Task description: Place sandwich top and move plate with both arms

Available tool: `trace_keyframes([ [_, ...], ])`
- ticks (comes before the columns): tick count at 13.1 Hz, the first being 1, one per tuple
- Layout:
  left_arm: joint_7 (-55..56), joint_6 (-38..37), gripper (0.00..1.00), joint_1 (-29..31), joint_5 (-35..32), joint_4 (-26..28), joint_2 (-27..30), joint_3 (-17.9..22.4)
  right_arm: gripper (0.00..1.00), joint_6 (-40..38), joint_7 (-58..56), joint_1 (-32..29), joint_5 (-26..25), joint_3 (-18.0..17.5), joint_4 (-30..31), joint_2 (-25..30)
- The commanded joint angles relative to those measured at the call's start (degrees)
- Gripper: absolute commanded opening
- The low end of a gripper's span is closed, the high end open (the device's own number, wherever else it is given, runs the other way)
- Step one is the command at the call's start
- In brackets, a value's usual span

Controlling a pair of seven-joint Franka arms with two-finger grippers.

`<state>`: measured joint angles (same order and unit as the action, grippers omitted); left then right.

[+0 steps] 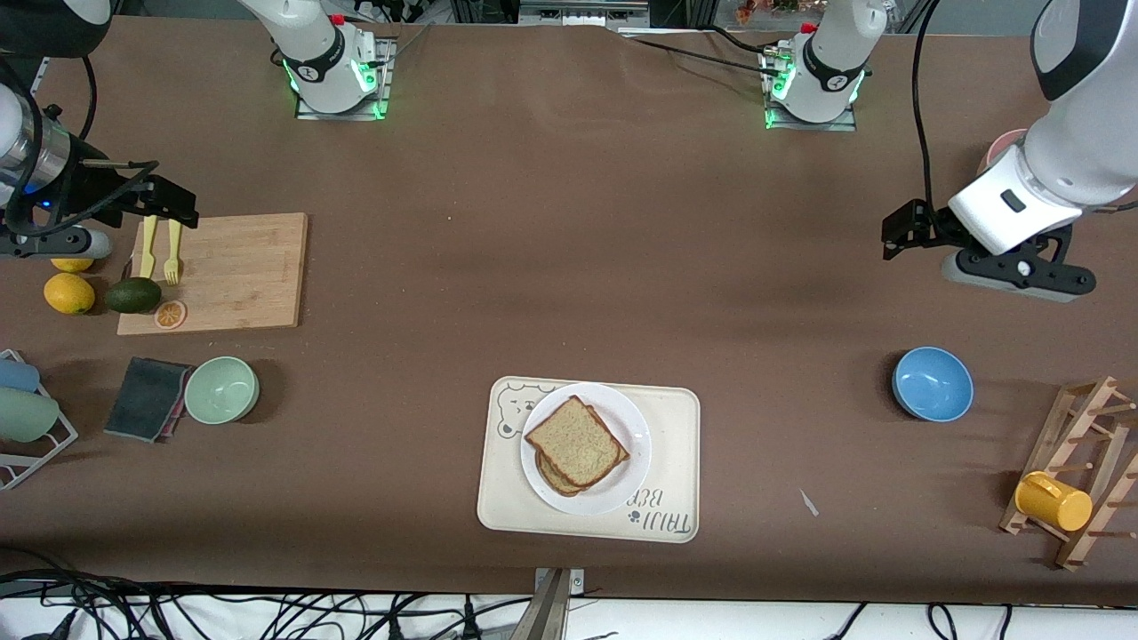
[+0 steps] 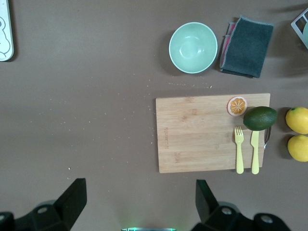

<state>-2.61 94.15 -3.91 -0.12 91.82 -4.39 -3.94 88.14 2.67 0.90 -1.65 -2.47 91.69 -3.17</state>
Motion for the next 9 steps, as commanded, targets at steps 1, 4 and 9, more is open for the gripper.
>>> trace_keyframes([
  [1,-0.55,1.74,1.00,-0.22,-1.63,3.54,3.51,1.64,1.00,0.10,0.76,0.06,-0.29,-0.07,1.03,1.15],
  [4,-0.29,1.83,1.00,0.04,-1.37,4.32,4.48,1.92,1.00,0.10,0.67,0.06,-0.29,-0.07,1.03,1.15],
  [9,-0.64,1.39,1.00,0.66,-1.20,3.36,3.95,1.39,1.00,0.10,0.67,0.06,-0.29,-0.07,1.03,1.15],
])
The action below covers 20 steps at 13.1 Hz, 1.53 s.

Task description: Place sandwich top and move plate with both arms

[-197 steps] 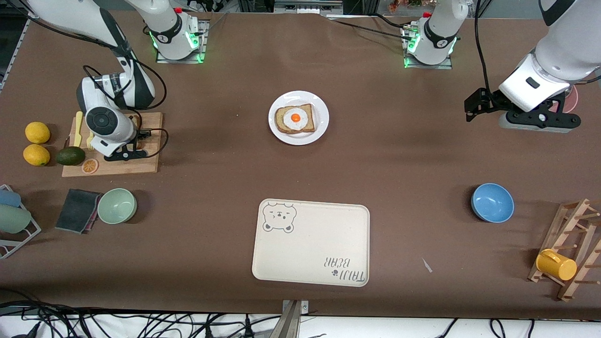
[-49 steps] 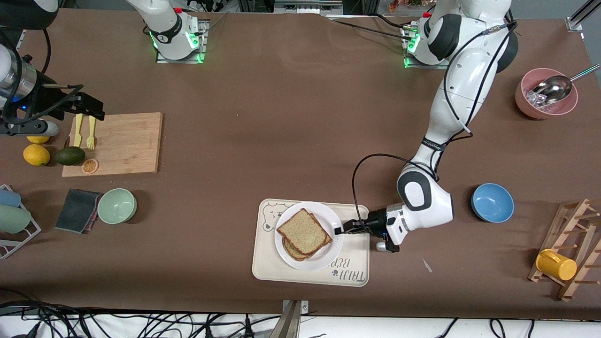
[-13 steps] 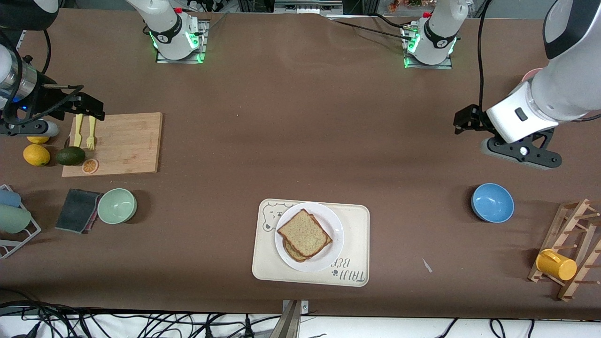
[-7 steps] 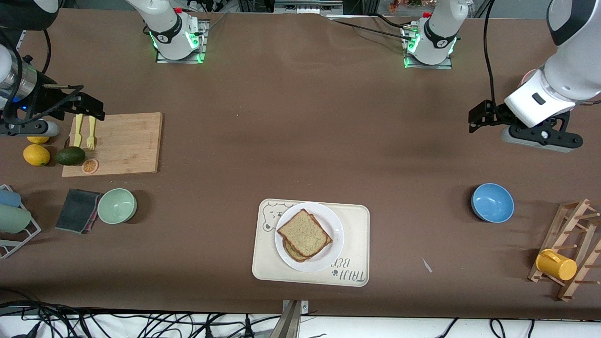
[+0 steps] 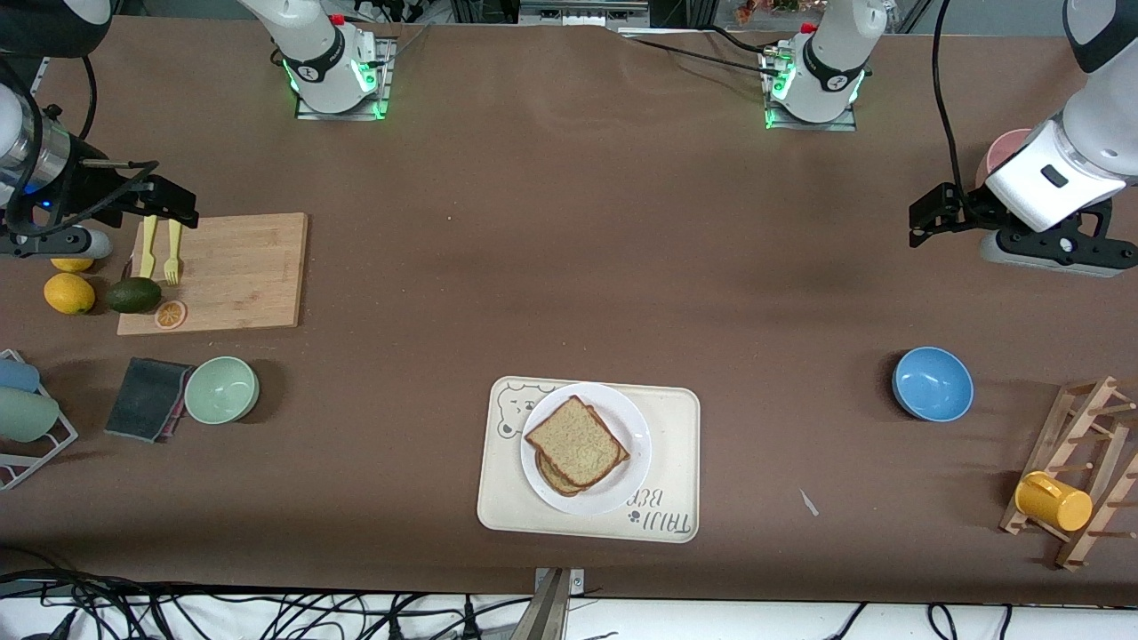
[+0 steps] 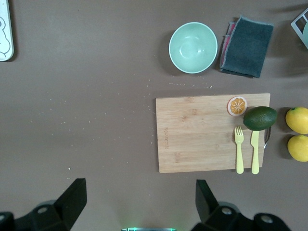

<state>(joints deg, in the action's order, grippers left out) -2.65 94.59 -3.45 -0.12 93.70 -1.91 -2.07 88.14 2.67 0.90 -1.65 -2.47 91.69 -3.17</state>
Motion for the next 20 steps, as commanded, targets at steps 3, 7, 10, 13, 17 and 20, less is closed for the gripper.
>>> trace_keyframes([
  [3,-0.60,0.50,1.00,0.19,-1.37,1.49,1.47,-0.47,1.00,0.10,0.67,0.06,-0.29,-0.07,1.03,1.15],
  [7,-0.69,0.15,1.00,0.28,-1.63,1.40,1.56,-0.39,1.00,0.19,0.67,-0.02,-0.29,-0.07,1.03,1.06],
  [10,-0.52,-0.64,1.00,0.28,-1.72,1.14,1.56,-0.47,1.00,0.10,0.76,0.06,-0.29,-0.07,1.03,1.15],
  [13,-0.52,-0.81,1.00,0.28,-1.81,1.14,1.56,-0.47,1.00,0.19,0.76,0.06,-0.29,-0.16,1.03,1.15],
  [17,-0.25,-0.81,1.00,0.19,-1.81,1.14,1.56,-0.56,1.00,0.19,0.67,0.06,-0.37,-0.16,1.03,1.15],
  [20,-0.25,-0.81,1.00,0.19,-1.81,1.14,1.56,-0.56,1.00,0.19,0.67,0.06,-0.37,-0.16,1.03,1.06],
])
